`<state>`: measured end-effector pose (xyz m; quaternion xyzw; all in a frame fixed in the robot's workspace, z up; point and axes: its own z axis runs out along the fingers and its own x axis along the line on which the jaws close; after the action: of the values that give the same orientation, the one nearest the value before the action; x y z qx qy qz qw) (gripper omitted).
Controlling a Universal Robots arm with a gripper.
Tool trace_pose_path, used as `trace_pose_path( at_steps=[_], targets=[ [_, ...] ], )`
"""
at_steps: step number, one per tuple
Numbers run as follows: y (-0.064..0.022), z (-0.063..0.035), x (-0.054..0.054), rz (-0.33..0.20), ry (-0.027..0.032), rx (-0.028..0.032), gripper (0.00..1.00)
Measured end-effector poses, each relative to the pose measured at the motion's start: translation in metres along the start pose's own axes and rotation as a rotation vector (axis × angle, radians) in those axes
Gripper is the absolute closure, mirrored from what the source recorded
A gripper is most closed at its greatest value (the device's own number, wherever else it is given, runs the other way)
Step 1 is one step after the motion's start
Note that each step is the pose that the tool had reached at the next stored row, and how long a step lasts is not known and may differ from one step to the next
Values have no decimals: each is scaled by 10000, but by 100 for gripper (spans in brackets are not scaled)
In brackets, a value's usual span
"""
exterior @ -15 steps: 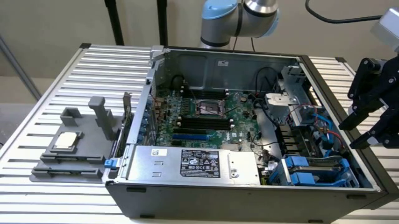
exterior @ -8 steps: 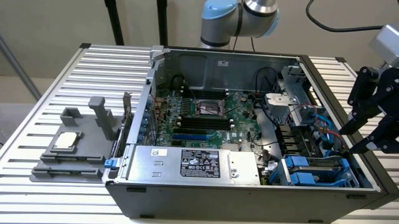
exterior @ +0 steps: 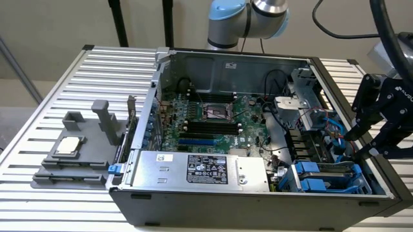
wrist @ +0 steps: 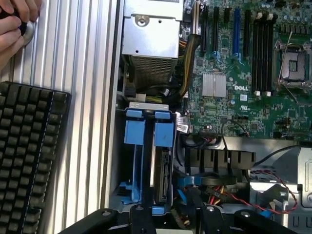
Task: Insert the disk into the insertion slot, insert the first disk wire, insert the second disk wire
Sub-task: 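Insert the first disk wire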
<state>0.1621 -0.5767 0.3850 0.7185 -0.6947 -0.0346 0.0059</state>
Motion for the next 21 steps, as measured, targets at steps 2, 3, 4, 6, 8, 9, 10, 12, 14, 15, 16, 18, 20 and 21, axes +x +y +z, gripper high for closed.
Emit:
trace_pose_path(
  at_steps=[2, 3, 4, 6, 8, 9, 10, 12, 14, 15, 16, 18, 20, 21],
  targets=[
    [-4, 37, -27, 0, 15, 1, 59],
    [-7, 55, -37, 0, 38, 1, 59],
    [-8, 73, -45, 1, 65, 0, 59],
    [-13, 108, -63, 2, 123, -2, 59],
    [-16, 144, -84, 3, 158, -3, 59],
    [-17, 163, -97, 3, 160, -3, 59],
    [-19, 181, -111, 3, 165, -3, 59],
    [-22, 220, -149, 3, 173, -3, 59],
    [-26, 247, -207, 4, 195, -4, 59],
    [-26, 250, -225, 3, 200, -4, 58],
    [-26, 253, -236, -1, 197, -4, 58],
    [-19, 254, -240, -10, 196, -5, 52],
    [-15, 253, -240, -24, 200, -4, 45],
    [-15, 254, -234, -28, 199, -5, 45]
  ],
)
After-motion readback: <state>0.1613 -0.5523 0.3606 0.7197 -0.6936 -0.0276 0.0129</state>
